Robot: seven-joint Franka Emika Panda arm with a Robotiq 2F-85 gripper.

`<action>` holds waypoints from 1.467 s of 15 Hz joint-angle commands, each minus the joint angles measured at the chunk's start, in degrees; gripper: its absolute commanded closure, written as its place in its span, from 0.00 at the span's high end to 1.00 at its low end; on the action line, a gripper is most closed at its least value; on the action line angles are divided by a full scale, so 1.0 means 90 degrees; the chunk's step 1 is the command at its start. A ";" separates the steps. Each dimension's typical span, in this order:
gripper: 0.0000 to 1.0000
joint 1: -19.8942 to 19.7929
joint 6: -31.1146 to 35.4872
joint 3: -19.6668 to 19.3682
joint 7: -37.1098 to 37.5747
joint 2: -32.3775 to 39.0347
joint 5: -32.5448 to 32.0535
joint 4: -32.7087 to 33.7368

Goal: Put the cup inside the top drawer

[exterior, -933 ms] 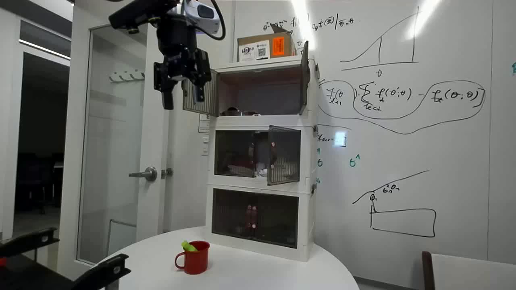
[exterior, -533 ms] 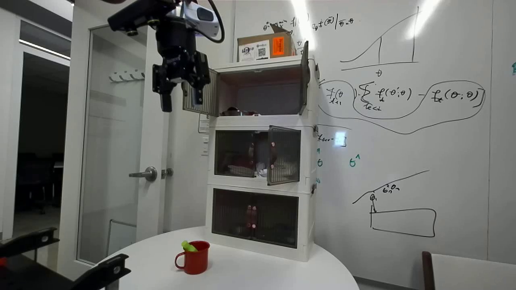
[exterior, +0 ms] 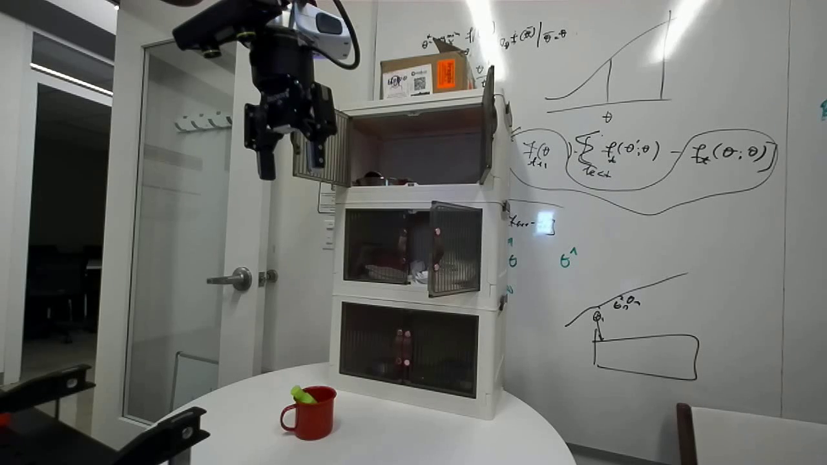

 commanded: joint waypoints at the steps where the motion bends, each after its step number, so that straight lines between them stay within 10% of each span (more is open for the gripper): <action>1: 1.00 -0.0002 -0.0020 0.0007 -0.0002 -0.0003 0.0007 0.0011; 6: 1.00 -0.0002 -0.0020 0.0007 -0.0002 -0.0003 0.0007 0.0011; 14: 1.00 0.1002 -0.0834 0.2103 0.3406 0.0862 0.1671 0.0198; 22: 1.00 0.1674 0.1867 0.2773 0.5286 0.3377 0.2718 0.0628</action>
